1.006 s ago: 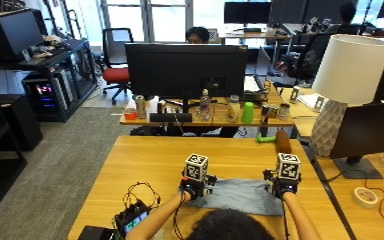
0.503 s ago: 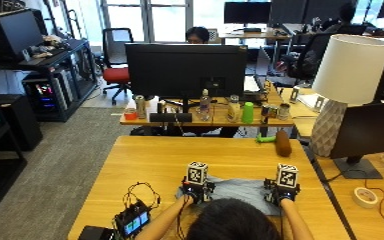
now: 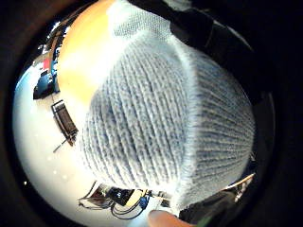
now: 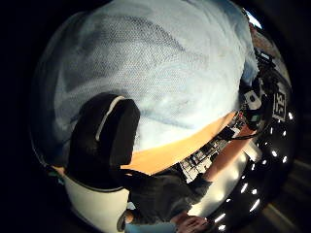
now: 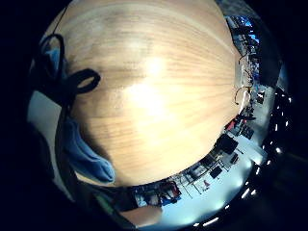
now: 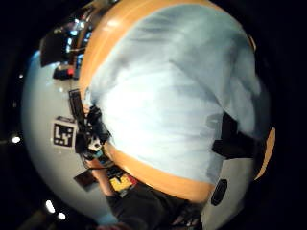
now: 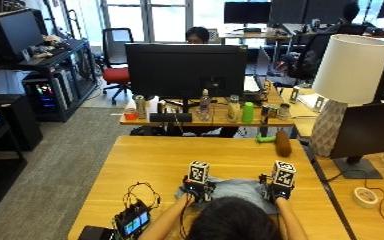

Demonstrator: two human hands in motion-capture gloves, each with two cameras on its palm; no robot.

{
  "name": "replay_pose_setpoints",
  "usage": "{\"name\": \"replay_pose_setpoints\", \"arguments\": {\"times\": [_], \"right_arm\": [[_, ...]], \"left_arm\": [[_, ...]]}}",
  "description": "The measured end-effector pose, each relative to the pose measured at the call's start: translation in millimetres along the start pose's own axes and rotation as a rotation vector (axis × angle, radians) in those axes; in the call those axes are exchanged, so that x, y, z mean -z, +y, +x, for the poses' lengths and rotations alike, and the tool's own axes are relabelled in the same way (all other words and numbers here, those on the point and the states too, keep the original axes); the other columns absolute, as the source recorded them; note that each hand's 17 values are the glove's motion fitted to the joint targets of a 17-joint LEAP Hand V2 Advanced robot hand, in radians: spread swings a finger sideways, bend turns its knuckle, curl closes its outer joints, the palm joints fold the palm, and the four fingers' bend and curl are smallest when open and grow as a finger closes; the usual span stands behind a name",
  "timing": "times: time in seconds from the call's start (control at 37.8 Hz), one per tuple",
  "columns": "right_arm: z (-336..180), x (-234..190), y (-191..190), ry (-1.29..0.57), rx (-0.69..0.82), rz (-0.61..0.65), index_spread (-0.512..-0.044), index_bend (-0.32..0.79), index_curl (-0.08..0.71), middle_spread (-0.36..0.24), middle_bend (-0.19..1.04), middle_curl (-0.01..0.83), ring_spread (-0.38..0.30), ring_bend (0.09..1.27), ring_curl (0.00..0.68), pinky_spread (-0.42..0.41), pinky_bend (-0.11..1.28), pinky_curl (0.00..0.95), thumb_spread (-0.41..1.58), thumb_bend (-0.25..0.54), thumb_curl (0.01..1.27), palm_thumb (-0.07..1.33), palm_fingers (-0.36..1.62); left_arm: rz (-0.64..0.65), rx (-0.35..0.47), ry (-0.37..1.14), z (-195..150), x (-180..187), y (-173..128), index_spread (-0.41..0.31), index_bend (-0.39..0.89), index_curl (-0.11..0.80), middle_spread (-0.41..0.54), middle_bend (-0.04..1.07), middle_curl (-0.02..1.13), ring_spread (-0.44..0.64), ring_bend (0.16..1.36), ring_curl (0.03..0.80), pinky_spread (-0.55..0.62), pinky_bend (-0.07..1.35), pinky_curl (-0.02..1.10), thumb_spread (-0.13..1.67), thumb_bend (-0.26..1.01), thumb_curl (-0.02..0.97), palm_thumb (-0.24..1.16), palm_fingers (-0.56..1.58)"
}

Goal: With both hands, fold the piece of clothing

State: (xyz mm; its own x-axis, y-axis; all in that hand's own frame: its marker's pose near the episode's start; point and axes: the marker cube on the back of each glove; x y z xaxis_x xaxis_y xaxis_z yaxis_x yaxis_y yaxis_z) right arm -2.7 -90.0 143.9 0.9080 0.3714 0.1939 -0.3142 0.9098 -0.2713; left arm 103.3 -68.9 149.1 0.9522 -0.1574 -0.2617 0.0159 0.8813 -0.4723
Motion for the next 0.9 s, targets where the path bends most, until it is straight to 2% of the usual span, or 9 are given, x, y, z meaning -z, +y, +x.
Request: {"name": "replay_pose_setpoints", "arguments": {"times": [0.03,0.05,0.13,0.19,0.37,0.53,0.69,0.79,0.9], "right_arm": [[0,2,-2,0.000,-0.003,0.020,-0.260,0.09,0.145,-0.099,0.29,0.393,-0.197,0.76,0.459,-0.267,0.77,0.403,1.14,0.087,0.35,1.04,0.98],[1,4,-5,0.002,-0.007,0.046,-0.254,0.15,0.175,-0.108,0.31,0.407,-0.205,0.76,0.471,-0.279,0.77,0.418,1.12,0.095,0.36,1.07,1.09],[8,11,-18,0.023,-0.080,0.162,-0.244,0.12,0.188,-0.116,0.29,0.416,-0.218,0.75,0.478,-0.298,0.76,0.420,1.08,0.087,0.37,1.09,1.09],[13,15,-26,0.034,-0.127,0.216,-0.244,0.15,0.212,-0.123,0.29,0.424,-0.224,0.75,0.480,-0.315,0.75,0.420,1.02,0.073,0.39,1.10,1.19],[-8,23,-2,-0.121,0.072,-0.058,-0.240,0.15,0.249,-0.131,0.30,0.447,-0.232,0.74,0.477,-0.347,0.70,0.406,0.86,0.009,0.43,1.09,1.23],[-20,61,13,-0.164,-0.030,-0.082,-0.240,0.15,0.274,-0.134,0.29,0.459,-0.239,0.72,0.469,-0.354,0.68,0.400,0.69,-0.030,0.48,1.07,1.24],[-47,86,20,-0.206,-0.004,-0.169,-0.236,0.15,0.298,-0.139,0.29,0.472,-0.237,0.70,0.468,-0.341,0.68,0.405,0.57,-0.036,0.52,1.05,1.25],[-78,101,11,-0.219,0.045,-0.142,-0.232,0.15,0.314,-0.137,0.29,0.482,-0.239,0.69,0.468,-0.322,0.68,0.410,0.49,-0.036,0.55,1.03,1.24],[-120,115,36,-0.254,0.049,-0.160,-0.232,0.16,0.328,-0.141,0.30,0.492,-0.241,0.68,0.470,-0.316,0.68,0.415,0.44,-0.038,0.57,1.02,1.25]], "left_arm": [[0.003,0.006,0.000,0,0,0,-0.119,0.16,0.336,0.113,0.16,0.27,0.39,0.54,0.333,0.41,0.59,0.38,1.22,-0.02,0.284,0.21,0.15],[0.009,0.015,0.001,0,0,-1,-0.122,0.17,0.342,0.110,0.15,0.27,0.39,0.53,0.331,0.40,0.59,0.38,1.21,-0.01,0.284,0.22,0.15],[0.037,0.041,0.005,-2,0,-2,-0.123,0.16,0.342,0.108,0.16,0.27,0.39,0.53,0.327,0.40,0.59,0.38,1.21,-0.01,0.280,0.22,0.15],[0.047,0.061,0.015,-3,0,-3,-0.124,0.18,0.348,0.106,0.15,0.27,0.39,0.53,0.324,0.40,0.60,0.38,1.20,-0.02,0.277,0.22,0.16],[0.028,0.070,0.073,-3,5,-3,-0.125,0.18,0.354,0.105,0.15,0.26,0.39,0.53,0.318,0.40,0.58,0.37,1.20,-0.01,0.270,0.24,0.15],[-0.020,-0.043,0.142,-3,16,2,-0.119,0.20,0.372,0.104,0.16,0.27,0.40,0.52,0.308,0.41,0.54,0.35,1.21,0.00,0.272,0.28,0.19],[0.033,0.002,0.161,-18,36,17,-0.116,0.19,0.384,0.095,0.16,0.27,0.38,0.51,0.305,0.40,0.50,0.34,1.21,-0.01,0.271,0.30,0.24],[0.136,0.026,0.150,-35,68,39,-0.112,0.22,0.400,0.106,0.12,0.26,0.39,0.52,0.311,0.40,0.49,0.34,1.22,-0.01,0.265,0.31,0.20],[0.234,0.042,0.158,-54,101,48,-0.108,0.22,0.409,0.121,0.11,0.24,0.41,0.53,0.309,0.40,0.50,0.34,1.23,-0.01,0.262,0.32,0.19]]}}
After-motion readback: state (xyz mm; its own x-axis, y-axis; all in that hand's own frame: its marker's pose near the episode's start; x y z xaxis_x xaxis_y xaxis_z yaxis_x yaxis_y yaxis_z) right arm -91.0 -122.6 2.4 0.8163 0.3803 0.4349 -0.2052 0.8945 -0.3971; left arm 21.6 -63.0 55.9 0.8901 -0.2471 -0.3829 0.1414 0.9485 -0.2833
